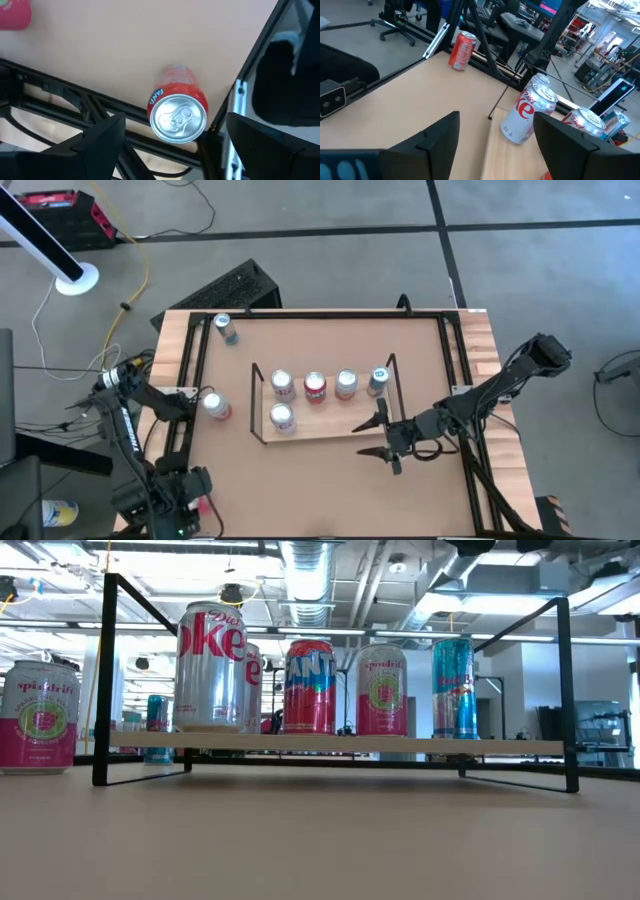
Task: Place canned beverage on shelf
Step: Put the orange soda can on the shelf aligned with the other pink soda can
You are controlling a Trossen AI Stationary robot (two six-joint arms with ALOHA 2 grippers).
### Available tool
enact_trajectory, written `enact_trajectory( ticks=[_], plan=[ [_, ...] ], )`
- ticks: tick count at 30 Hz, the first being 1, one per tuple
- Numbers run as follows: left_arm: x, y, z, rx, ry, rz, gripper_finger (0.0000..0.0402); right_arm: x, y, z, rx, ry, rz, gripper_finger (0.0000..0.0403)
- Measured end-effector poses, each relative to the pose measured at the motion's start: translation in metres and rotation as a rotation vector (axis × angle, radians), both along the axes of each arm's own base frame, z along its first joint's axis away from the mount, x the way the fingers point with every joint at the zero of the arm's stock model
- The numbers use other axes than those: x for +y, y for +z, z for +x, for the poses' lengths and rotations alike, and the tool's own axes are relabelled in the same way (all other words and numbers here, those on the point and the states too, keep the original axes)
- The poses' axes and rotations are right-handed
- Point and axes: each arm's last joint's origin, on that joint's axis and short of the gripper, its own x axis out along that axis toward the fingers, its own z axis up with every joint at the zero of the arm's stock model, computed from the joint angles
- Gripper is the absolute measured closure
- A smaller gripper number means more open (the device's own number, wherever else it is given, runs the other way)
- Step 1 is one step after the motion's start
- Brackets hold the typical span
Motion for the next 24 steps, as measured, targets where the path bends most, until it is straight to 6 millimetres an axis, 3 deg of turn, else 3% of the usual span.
enact_trajectory(
  ticks=[12,24],
  plan=[
    [-0.008,-0.009,-0.003,-0.013,-0.033,0.011,0.007,-0.01,0.0,0.005,0.002,-0.02,0.004,0.0127],
    [-0.009,-0.043,-0.005,0.054,-0.065,-0.002,0.007,-0.011,0.0,0.006,0.0,-0.005,0.007,0.0127]
  ],
)
